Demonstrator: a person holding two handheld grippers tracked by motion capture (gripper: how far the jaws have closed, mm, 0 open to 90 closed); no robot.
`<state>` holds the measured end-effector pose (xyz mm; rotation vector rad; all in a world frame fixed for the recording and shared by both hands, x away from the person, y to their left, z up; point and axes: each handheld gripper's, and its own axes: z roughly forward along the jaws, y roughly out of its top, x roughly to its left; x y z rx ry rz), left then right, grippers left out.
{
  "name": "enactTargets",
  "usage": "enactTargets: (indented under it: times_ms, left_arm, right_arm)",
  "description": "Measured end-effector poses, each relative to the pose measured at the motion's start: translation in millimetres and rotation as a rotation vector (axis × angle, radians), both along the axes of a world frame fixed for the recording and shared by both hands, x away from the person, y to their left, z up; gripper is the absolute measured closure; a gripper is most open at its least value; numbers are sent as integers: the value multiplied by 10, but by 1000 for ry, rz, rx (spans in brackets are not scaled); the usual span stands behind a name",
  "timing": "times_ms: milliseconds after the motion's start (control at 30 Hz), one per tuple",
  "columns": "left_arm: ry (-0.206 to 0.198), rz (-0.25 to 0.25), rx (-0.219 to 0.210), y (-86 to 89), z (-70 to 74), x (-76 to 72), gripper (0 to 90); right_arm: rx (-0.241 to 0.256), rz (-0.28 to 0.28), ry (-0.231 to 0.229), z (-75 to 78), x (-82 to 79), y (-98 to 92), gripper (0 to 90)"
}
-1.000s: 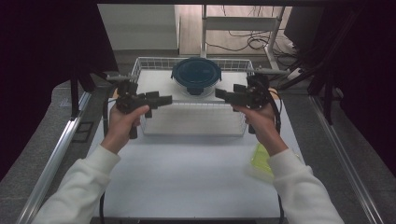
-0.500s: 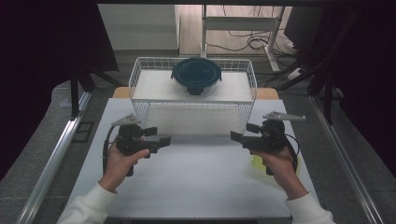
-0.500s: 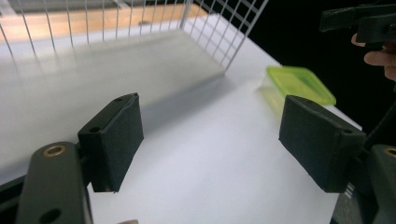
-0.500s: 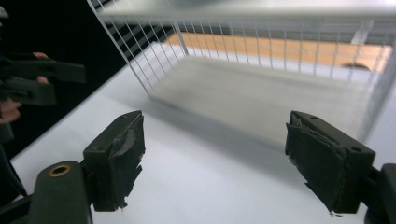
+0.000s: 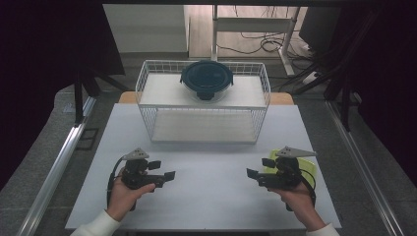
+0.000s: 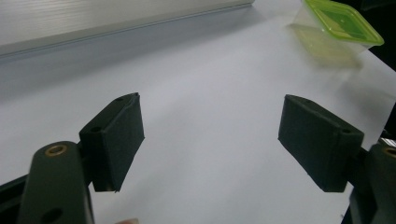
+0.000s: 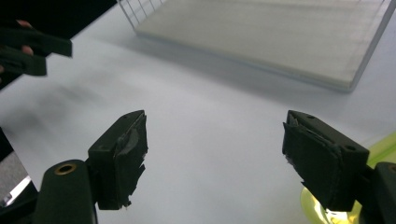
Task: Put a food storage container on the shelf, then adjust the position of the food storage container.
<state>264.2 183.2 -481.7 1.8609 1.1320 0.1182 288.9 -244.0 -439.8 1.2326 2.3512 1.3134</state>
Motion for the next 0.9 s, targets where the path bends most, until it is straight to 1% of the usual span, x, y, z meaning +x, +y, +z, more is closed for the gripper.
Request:
enactTargets:
  times_ms: [33,67,133,267,367,467,567,633,667,733,767,800,833,867,900]
  left_arm:
    - [-4,2,-1,11,-6,-16,217]
    - [-8,0,1,21,-14,-37,217]
    - [-13,-5,13,24,-30,-66,216]
    - [-6,-11,15,-12,-50,-85,215]
    - [-9,-18,22,-39,-52,-92,214]
    - [-16,-19,17,-47,-39,-95,212]
    - [-17,-21,20,-55,-39,-100,212]
    - [-15,-23,23,-53,-47,-102,212]
    - [-15,-23,23,-53,-47,-102,213]
    - [-13,-21,29,-48,-59,-99,213]
    - [-9,-19,31,-47,-67,-96,213]
    - [-8,-21,37,-40,-76,-89,213]
    - [-3,-21,38,-38,-93,-87,214]
    - [-3,-21,38,-38,-93,-87,214]
    - [0,-23,35,-35,-101,-87,215]
  right_arm:
    - [-3,1,10,-10,-9,3,220]
    - [-3,1,10,-10,-9,3,220]
    - [-8,4,15,-35,-35,-1,223]
    - [-9,2,20,-41,-66,-13,225]
    - [-7,-3,19,-38,-80,-31,226]
    - [-6,-13,17,-25,-88,-49,228]
    - [-9,-15,11,4,-85,-68,251]
    - [-17,-11,15,18,-51,-103,296]
    - [-17,-11,15,18,-51,-103,296]
    - [-14,-13,34,31,8,-149,342]
    - [-14,-13,34,31,8,-149,342]
    - [-7,-16,41,44,40,-172,355]
    - [-2,-33,45,83,126,-227,383]
    - [-2,-33,45,83,126,-227,383]
    - [-10,-59,47,137,233,-297,421]
